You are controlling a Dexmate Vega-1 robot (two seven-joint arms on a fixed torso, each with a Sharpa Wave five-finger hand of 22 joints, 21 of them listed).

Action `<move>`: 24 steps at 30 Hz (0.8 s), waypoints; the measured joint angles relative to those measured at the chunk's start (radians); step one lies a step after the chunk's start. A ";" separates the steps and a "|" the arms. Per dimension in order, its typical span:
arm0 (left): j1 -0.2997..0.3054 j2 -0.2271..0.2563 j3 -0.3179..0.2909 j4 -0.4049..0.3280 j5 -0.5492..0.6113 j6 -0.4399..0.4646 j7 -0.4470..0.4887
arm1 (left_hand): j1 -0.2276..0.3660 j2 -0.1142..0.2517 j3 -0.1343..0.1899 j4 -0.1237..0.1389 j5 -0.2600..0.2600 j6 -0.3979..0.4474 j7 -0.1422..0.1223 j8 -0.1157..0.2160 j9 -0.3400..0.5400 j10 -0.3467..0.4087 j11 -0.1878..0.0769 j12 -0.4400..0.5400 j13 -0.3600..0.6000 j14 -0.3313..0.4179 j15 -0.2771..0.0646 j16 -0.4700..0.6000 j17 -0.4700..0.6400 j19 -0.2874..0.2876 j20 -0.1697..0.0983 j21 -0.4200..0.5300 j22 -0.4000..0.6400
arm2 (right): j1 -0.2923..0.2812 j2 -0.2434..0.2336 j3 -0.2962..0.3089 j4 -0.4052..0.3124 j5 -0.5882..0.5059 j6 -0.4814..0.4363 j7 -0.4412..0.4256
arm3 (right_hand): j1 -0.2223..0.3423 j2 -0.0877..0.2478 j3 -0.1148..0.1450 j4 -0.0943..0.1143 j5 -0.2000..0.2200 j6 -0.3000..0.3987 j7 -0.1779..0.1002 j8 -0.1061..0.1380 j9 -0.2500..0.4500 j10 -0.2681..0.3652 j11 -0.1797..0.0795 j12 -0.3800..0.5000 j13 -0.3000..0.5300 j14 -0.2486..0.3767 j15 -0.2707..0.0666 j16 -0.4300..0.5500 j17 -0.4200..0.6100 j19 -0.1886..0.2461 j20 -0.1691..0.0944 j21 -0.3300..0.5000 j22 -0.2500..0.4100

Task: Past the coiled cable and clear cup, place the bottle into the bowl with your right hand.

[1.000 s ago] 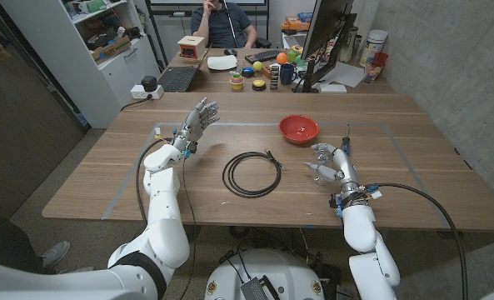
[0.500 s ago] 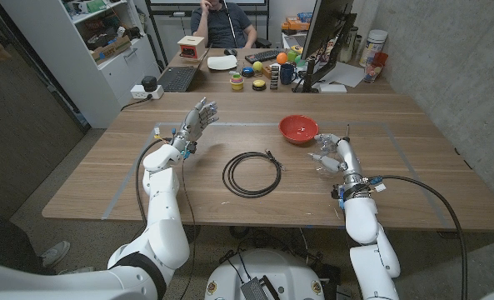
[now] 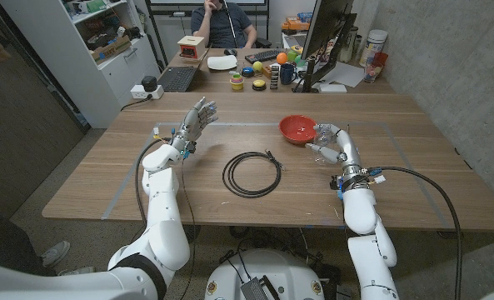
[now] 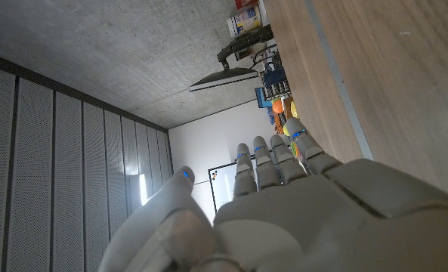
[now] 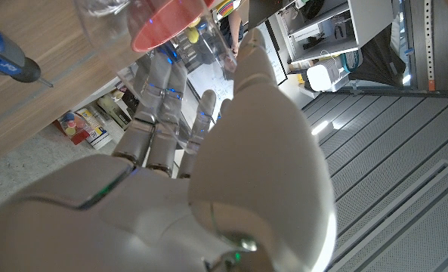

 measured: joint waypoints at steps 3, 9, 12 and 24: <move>0.001 -0.001 0.001 -0.004 0.000 0.001 0.000 | 0.000 0.000 0.000 0.000 0.001 0.000 0.000 0.000 0.000 0.000 0.000 0.000 0.000 0.000 0.000 0.000 0.000 0.000 0.000 0.000 0.000 | 0.009 0.002 -0.003 0.007 0.004 0.002 0.001 | 0.000 0.000 -0.002 -0.001 0.000 0.005 0.005 0.001 0.000 0.000 0.000 0.004 0.000 0.000 0.000 0.000 0.000 0.000 0.000 0.000 0.000; 0.006 -0.003 0.002 -0.014 -0.001 0.006 -0.001 | 0.000 0.000 0.000 0.000 0.004 0.000 0.000 0.000 0.000 0.000 0.000 0.000 0.000 0.000 0.000 0.000 0.000 0.000 0.000 0.000 0.000 | 0.029 0.006 -0.009 0.024 0.012 0.007 0.003 | 0.000 0.000 -0.002 -0.001 0.000 0.005 0.005 0.005 0.005 0.000 0.000 0.006 0.000 0.000 0.000 0.000 0.000 0.000 0.000 0.000 0.000; 0.011 -0.006 0.005 -0.024 -0.002 0.008 -0.001 | 0.000 0.000 0.000 0.000 0.004 0.000 0.000 0.000 0.000 0.000 0.000 0.000 0.000 0.000 0.000 0.000 0.000 0.000 0.000 0.000 0.000 | 0.040 0.007 -0.012 0.034 0.023 0.009 0.009 | 0.000 0.000 -0.002 -0.001 0.000 0.005 0.005 0.005 0.005 0.000 0.000 0.006 0.000 0.002 0.002 -0.002 0.000 -0.003 -0.003 0.000 0.000; 0.030 -0.013 0.009 -0.059 -0.007 0.017 -0.007 | 0.000 0.000 -0.003 -0.003 0.004 0.000 0.000 0.000 0.000 0.000 0.000 0.000 0.000 0.000 0.000 0.000 0.000 0.000 0.000 0.000 0.000 | 0.079 0.010 -0.028 0.073 0.042 0.000 0.027 | 0.002 -0.002 0.000 -0.001 0.000 0.011 0.007 0.009 0.009 0.000 0.000 0.006 -0.001 0.004 0.004 -0.012 0.000 -0.004 -0.004 0.000 0.000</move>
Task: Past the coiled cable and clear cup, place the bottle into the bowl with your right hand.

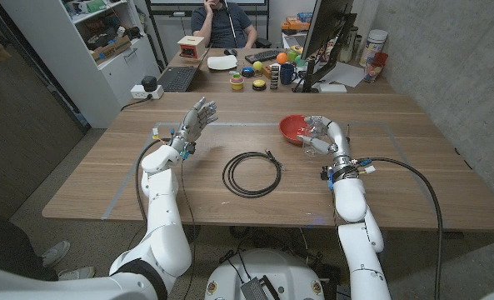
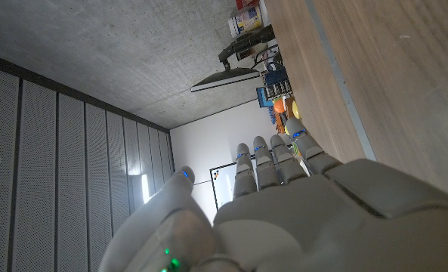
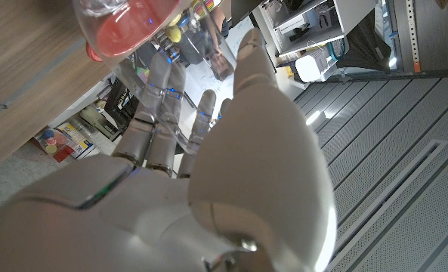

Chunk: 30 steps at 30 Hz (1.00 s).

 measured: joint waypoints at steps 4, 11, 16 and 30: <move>0.004 -0.001 0.001 -0.009 -0.002 0.005 -0.002 | 0.000 0.000 0.000 0.000 0.000 0.000 0.000 0.000 0.000 -0.003 -0.003 0.000 0.000 0.000 0.000 0.000 0.000 0.000 0.000 -0.004 0.000 | 0.014 0.000 -0.008 0.017 0.002 -0.003 0.000 | 0.000 0.000 0.000 0.000 0.000 0.004 -0.003 0.004 0.005 0.004 0.004 0.000 -0.004 0.002 0.001 -0.003 0.000 0.000 0.000 0.000 0.000; 0.012 -0.002 0.004 -0.020 -0.005 0.008 -0.005 | 0.000 0.000 0.000 0.000 0.000 0.000 0.000 0.000 0.000 -0.003 -0.003 0.000 0.000 0.000 0.000 0.000 0.000 0.000 0.000 -0.004 0.000 | 0.038 0.001 -0.019 0.043 0.003 -0.015 -0.002 | 0.005 -0.005 0.001 0.001 0.000 0.009 -0.002 0.007 0.005 0.011 0.011 -0.001 -0.004 0.010 0.003 -0.004 0.000 0.000 0.000 0.040 0.000; 0.015 -0.002 0.005 -0.025 -0.006 0.011 -0.008 | 0.000 0.000 -0.004 0.004 0.000 0.000 0.000 0.000 0.000 -0.003 -0.003 0.000 0.000 0.000 0.000 0.000 0.000 0.000 0.000 -0.004 0.000 | 0.058 0.001 -0.029 0.063 0.001 -0.023 -0.005 | 0.005 -0.005 0.001 0.001 0.000 0.009 -0.002 0.007 0.009 0.011 0.011 0.000 -0.004 0.010 0.003 -0.011 0.000 0.000 0.000 0.040 0.000; 0.036 0.000 0.016 -0.054 -0.001 0.007 -0.009 | -0.005 0.005 -0.007 0.001 0.008 0.000 0.000 0.000 0.000 -0.003 -0.003 0.000 0.000 0.000 0.000 0.000 0.000 0.000 0.000 -0.004 0.000 | 0.121 -0.011 -0.050 0.132 -0.011 -0.072 -0.023 | 0.005 -0.005 0.002 0.000 0.000 0.017 0.000 0.015 0.014 0.011 0.011 0.004 -0.009 0.014 0.007 -0.011 0.005 -0.004 -0.004 0.048 -0.008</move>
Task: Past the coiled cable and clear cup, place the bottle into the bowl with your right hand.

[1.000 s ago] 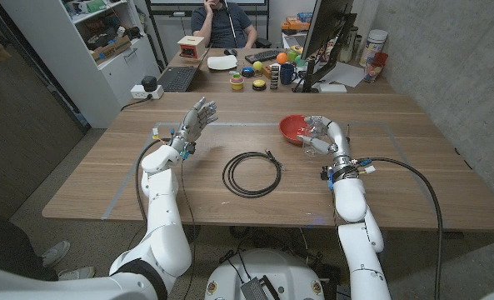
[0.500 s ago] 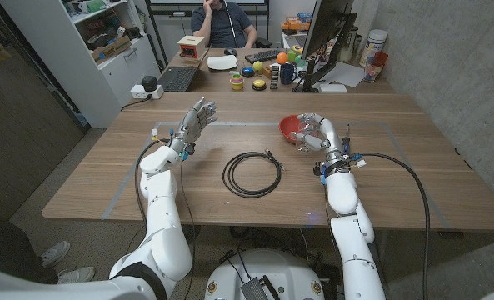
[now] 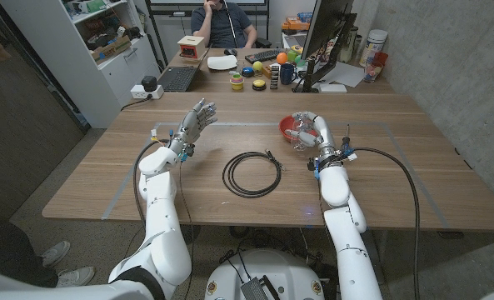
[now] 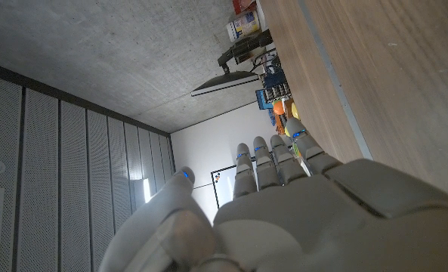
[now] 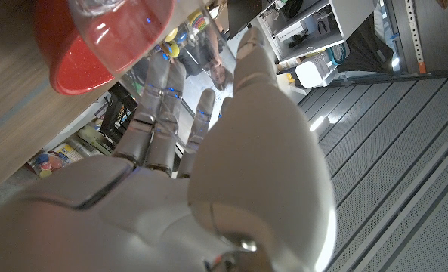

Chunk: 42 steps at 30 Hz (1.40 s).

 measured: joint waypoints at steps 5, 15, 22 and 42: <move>0.007 0.000 0.002 -0.010 0.001 0.000 0.001 | 0.000 0.000 0.000 0.000 0.000 0.000 0.000 0.000 0.000 0.000 0.000 0.000 0.000 0.000 0.000 0.000 0.000 0.000 0.000 0.000 0.000 | 0.023 -0.008 -0.007 0.026 -0.004 -0.019 -0.007 | 0.000 0.000 0.000 0.000 0.000 0.000 0.000 0.000 0.000 0.004 0.004 0.000 0.000 0.002 -0.002 -0.007 0.000 0.000 0.000 0.010 -0.005; 0.022 -0.003 0.006 -0.029 0.005 0.005 0.010 | 0.000 0.000 0.000 0.000 0.000 0.000 0.000 0.000 0.000 0.000 0.000 0.000 0.000 0.000 0.000 0.000 0.000 0.000 0.000 0.000 0.000 | 0.067 -0.028 -0.015 0.069 0.001 -0.039 -0.022 | 0.000 0.000 0.000 0.000 0.000 0.011 0.000 0.004 0.000 0.005 0.005 -0.001 0.000 0.003 -0.003 -0.008 0.000 0.000 0.000 0.010 -0.008; 0.028 -0.006 0.009 -0.036 0.006 0.008 0.015 | 0.000 0.000 0.000 0.000 0.000 0.000 0.000 0.000 0.000 0.000 0.000 0.000 0.000 0.000 0.000 0.000 0.000 0.000 0.000 0.000 0.000 | 0.103 -0.045 -0.021 0.102 0.005 -0.047 -0.033 | 0.000 0.000 0.000 0.000 0.000 0.016 -0.005 0.005 0.000 0.005 0.005 0.002 0.001 0.003 -0.003 -0.008 0.000 0.000 0.000 0.027 -0.015; 0.043 -0.010 0.013 -0.059 0.006 0.015 0.024 | 0.000 0.000 -0.004 -0.004 0.000 0.000 0.000 0.000 0.000 0.000 0.000 0.000 0.000 0.000 0.000 0.000 0.000 0.000 0.000 -0.008 0.000 | 0.199 -0.082 -0.043 0.203 -0.002 -0.092 -0.062 | 0.000 0.000 0.000 0.000 0.000 0.023 -0.006 0.007 0.000 0.005 0.005 0.006 0.000 0.003 -0.003 -0.015 0.005 -0.004 -0.004 0.033 -0.022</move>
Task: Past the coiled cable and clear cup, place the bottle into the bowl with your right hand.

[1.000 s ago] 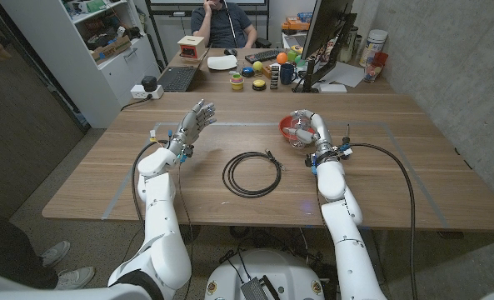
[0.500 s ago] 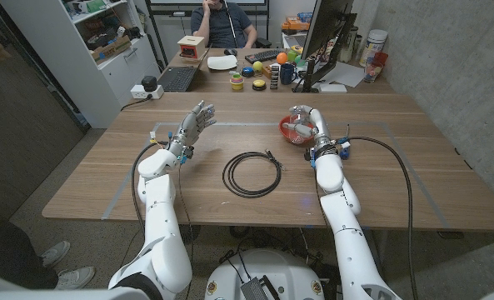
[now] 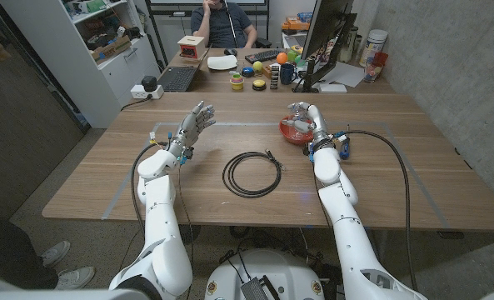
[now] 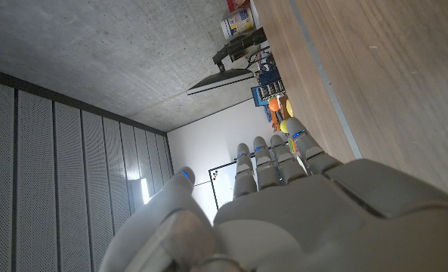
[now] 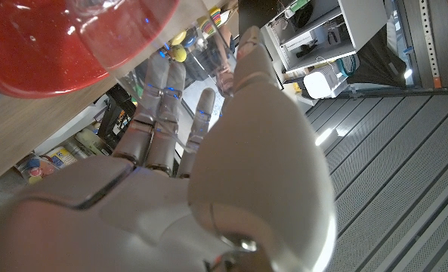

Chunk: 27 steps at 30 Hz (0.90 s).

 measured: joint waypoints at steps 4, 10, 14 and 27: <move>0.002 0.000 0.000 -0.001 0.000 0.001 0.002 | 0.000 0.000 0.000 0.000 0.000 0.000 0.000 0.000 0.000 0.000 0.000 0.000 0.000 0.000 0.000 0.000 0.000 0.000 0.000 0.000 0.000 | 0.017 -0.006 -0.006 0.023 -0.001 -0.007 -0.006 | 0.000 0.000 0.000 0.000 0.000 0.003 -0.003 0.000 0.000 0.000 0.000 0.000 0.003 0.004 0.003 -0.001 0.000 0.000 0.000 0.000 -0.002; 0.003 0.001 0.000 -0.004 0.000 0.002 0.004 | 0.000 0.000 -0.004 0.004 0.000 0.000 0.000 0.000 0.000 0.000 0.000 0.000 0.000 0.000 0.000 0.000 0.000 0.000 0.000 0.000 0.000 | 0.044 -0.016 -0.016 0.061 -0.003 -0.022 -0.024 | 0.000 0.000 0.000 0.000 0.000 0.003 -0.003 0.000 0.000 0.002 0.002 0.000 0.003 0.006 0.005 -0.006 0.000 0.000 0.000 0.000 -0.003; 0.005 0.002 0.000 -0.005 0.000 0.005 0.004 | 0.000 0.000 -0.004 0.004 0.000 0.000 0.000 0.000 0.000 0.000 0.000 0.000 0.000 0.000 0.000 0.000 0.000 0.000 0.000 0.000 0.000 | 0.061 -0.022 -0.023 0.085 -0.004 -0.025 -0.031 | 0.000 0.000 0.000 0.000 0.000 0.003 -0.003 0.004 0.000 0.002 0.002 0.000 0.003 0.006 0.005 -0.006 0.000 0.000 0.000 0.000 -0.006; 0.012 0.002 -0.003 -0.018 0.000 0.011 0.005 | 0.000 0.000 -0.007 0.001 0.003 0.000 0.000 0.000 0.000 -0.002 0.002 0.000 0.000 0.000 0.000 0.000 0.000 0.000 0.000 0.000 0.000 | 0.120 -0.042 -0.042 0.184 0.005 -0.026 -0.072 | 0.000 0.000 0.000 0.000 0.000 0.014 -0.007 0.004 -0.003 0.004 0.003 -0.001 0.003 0.009 0.002 -0.011 0.005 0.000 0.000 0.006 -0.023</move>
